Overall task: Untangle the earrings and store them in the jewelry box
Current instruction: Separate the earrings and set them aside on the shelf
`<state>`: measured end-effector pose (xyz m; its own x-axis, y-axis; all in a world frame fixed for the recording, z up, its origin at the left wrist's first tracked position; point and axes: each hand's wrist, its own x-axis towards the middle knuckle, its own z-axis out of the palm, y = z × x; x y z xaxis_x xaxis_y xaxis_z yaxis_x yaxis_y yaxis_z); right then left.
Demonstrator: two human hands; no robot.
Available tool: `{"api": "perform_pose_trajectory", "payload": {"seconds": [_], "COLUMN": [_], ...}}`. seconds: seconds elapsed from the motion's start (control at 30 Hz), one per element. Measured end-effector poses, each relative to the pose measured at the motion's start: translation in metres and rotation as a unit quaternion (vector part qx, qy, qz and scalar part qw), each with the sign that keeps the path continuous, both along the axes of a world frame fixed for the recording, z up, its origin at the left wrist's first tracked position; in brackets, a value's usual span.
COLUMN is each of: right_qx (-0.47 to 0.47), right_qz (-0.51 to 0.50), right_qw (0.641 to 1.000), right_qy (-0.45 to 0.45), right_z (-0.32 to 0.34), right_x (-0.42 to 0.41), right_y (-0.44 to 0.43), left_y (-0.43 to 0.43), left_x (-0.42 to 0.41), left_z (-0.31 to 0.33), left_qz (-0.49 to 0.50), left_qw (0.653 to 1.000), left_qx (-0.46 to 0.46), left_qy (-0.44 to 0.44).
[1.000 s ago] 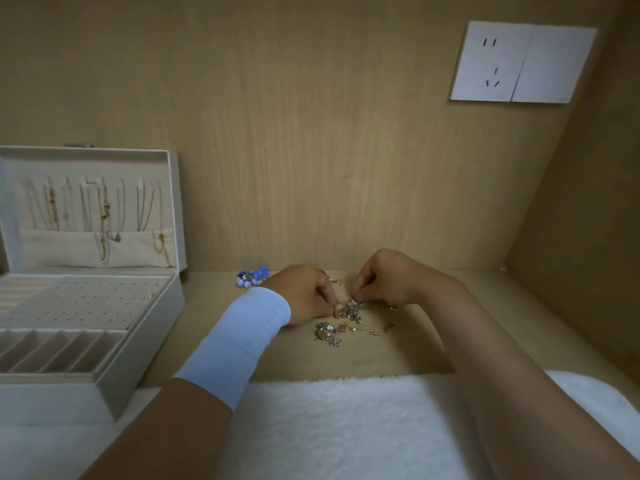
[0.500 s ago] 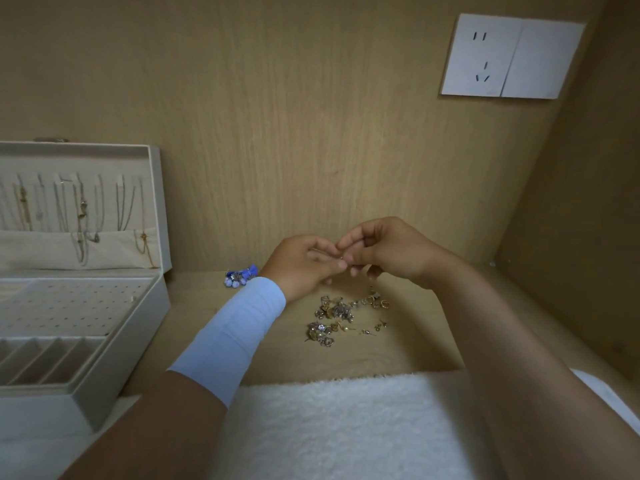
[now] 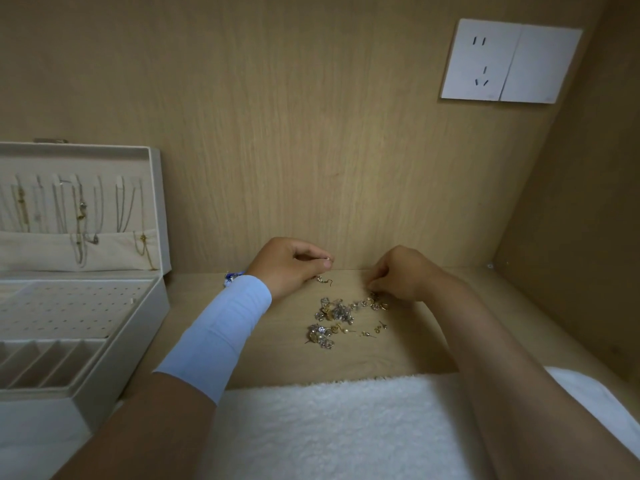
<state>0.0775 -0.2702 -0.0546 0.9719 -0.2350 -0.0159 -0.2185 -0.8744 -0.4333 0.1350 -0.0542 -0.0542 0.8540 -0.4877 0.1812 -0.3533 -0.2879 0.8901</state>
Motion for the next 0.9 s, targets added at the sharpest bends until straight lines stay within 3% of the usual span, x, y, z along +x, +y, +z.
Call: {"api": "perform_pose_trajectory", "payload": {"seconds": [0.23,0.47,0.7,0.9], "right_qx": [-0.029,0.112,0.034,-0.024], "right_qz": [-0.012,0.019,0.087,0.095], "right_qw": [0.999,0.978,0.990,0.992], "right_qy": [-0.023,-0.174,-0.104,-0.074], "right_z": [0.008,0.022,-0.001,-0.012], "right_x": [0.002,0.005,0.017,0.025], "right_y": [-0.003,0.035,0.077,0.085], "left_y": [0.024,0.047,0.041,0.038], "left_x": [0.009,0.021,0.020,0.020], "left_z": [0.012,0.008,-0.001,-0.004], "left_qz": [0.037,0.051,0.053,0.027], "left_qw": [0.993,0.986,0.959,0.947], "left_qx": [0.100,0.144,0.265,0.307], "left_qy": [-0.040,-0.068,-0.084,-0.086]}}
